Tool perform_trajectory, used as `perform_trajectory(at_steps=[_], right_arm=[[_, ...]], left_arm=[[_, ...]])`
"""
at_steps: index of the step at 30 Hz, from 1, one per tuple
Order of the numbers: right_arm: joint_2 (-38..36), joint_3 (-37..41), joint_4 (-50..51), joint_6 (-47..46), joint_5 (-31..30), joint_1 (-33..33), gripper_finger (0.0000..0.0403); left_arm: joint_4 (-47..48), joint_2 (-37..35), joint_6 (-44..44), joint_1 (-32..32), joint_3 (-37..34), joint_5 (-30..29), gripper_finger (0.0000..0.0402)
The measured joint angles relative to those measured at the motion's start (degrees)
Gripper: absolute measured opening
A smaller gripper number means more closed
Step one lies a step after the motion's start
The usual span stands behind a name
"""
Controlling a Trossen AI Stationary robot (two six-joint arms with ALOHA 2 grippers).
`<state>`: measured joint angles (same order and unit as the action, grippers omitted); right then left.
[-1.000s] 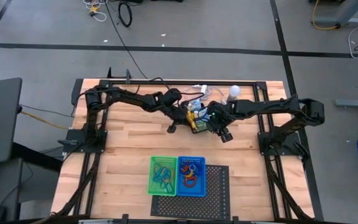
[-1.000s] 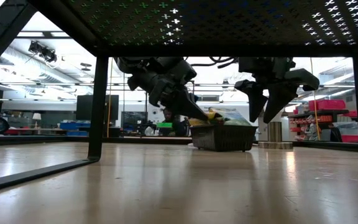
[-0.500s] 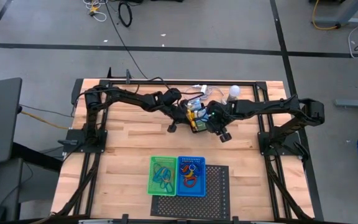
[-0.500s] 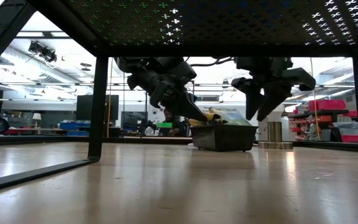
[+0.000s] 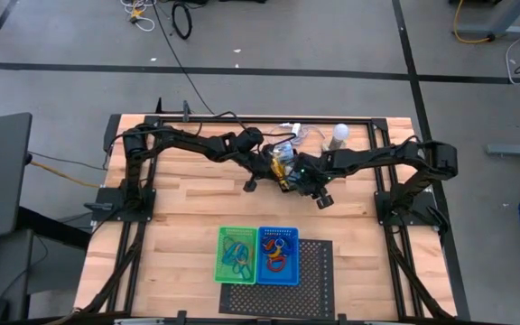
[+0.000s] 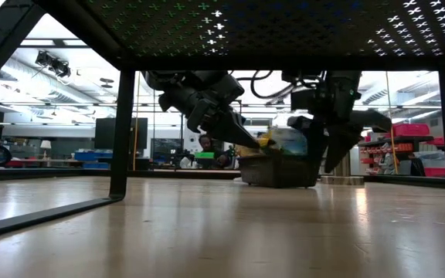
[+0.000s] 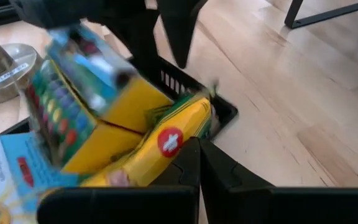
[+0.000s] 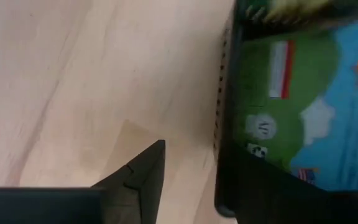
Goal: Pick & Place Office Desk Supplies
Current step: Put the black bin on the shelf
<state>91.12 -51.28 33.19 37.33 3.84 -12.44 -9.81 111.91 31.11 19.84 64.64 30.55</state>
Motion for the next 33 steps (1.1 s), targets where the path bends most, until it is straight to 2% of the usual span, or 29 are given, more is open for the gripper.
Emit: perform_trajectory(at_steps=[4, 14, 19, 22, 28, 33], right_arm=[[0.21, 0.11, 0.37, 0.42, -1.71, 0.97, 0.0171], [0.25, 0.04, -2.12, 1.07, -1.32, 0.95, 0.0172], [2.96, 0.02, -2.69, 0.95, -1.07, 0.95, 0.0165], [4.75, -0.18, -2.89, 0.91, -1.47, 0.95, 0.0132], [5.07, -0.12, -2.84, 0.98, -3.68, 1.04, 0.0015], [4.99, -0.09, -2.21, 1.38, -4.22, 1.08, 0.0007]], left_arm=[[-0.92, -0.03, -0.22, 0.0, 0.0, 0.5, 0.0001], [-1.65, -0.06, -0.68, 0.0, 0.0, 1.6, 0.0001], [-1.74, -0.06, -1.19, -0.04, 0.01, 1.7, 0.0001], [-1.73, -0.06, -1.31, -0.13, 0.0, 1.68, 0.0001], [-1.78, -0.06, -1.16, -0.39, 0.02, 1.51, 0.0001], [-1.81, -0.06, -1.11, -0.37, 0.02, 1.01, 0.0001]])
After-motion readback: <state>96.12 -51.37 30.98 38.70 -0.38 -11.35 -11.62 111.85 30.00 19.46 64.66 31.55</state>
